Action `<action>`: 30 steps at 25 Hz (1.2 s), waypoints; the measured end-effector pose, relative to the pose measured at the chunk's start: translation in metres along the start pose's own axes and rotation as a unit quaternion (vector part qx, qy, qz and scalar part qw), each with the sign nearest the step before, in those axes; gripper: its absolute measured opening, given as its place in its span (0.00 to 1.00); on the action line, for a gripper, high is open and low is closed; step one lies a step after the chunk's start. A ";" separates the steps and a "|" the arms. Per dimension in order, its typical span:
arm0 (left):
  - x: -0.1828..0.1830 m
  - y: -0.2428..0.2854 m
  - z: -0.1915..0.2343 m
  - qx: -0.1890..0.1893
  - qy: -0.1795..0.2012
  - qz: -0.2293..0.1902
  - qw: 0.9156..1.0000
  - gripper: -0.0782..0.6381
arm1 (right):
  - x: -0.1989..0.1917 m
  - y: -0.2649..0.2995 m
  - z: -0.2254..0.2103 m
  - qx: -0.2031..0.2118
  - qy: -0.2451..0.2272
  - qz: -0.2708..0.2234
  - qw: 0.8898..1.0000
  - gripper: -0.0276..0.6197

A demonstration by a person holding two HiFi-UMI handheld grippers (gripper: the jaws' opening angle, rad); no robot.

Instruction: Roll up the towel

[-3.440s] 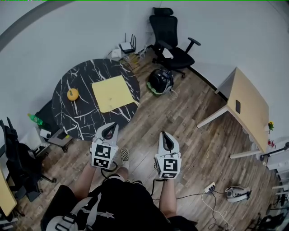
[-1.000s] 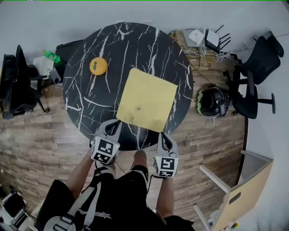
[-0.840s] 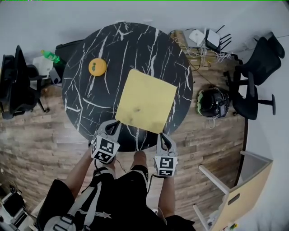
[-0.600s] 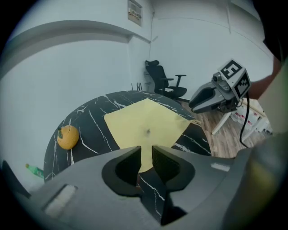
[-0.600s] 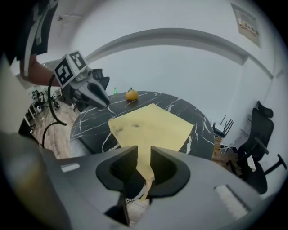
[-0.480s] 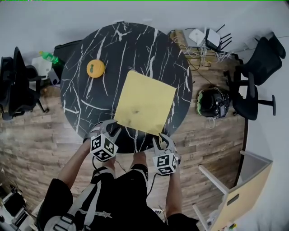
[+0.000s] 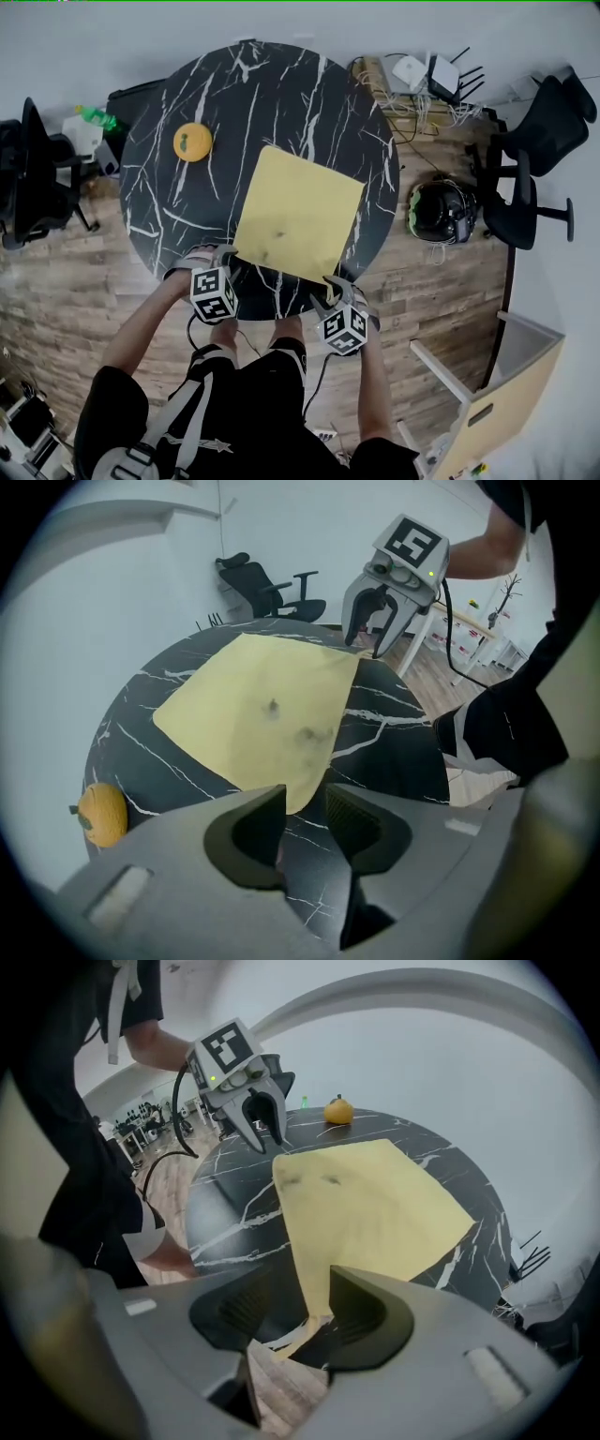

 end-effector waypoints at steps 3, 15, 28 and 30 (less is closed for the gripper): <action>0.000 0.008 0.002 -0.012 0.009 0.012 1.000 0.30 | -0.001 0.007 -0.002 0.015 0.001 0.008 1.000 0.33; -0.005 0.030 0.010 -0.053 0.003 0.038 0.998 0.30 | -0.005 0.026 -0.004 0.048 -0.012 0.038 0.998 0.29; -0.006 0.032 0.006 -0.045 0.011 0.041 0.998 0.28 | -0.007 0.029 0.004 0.009 -0.068 0.049 0.996 0.22; -0.005 0.032 0.003 -0.042 0.011 0.036 0.998 0.26 | -0.007 0.029 0.006 0.004 -0.073 0.050 0.996 0.20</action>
Point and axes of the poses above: the fingertips, and each gripper's own axes: y forward along the fingers, z to its left, x out of its top, the point moved 7 cm from there along -y, backward along the fingers, and after that the axes turned 8 degrees about -x, right-handed, at the moved point
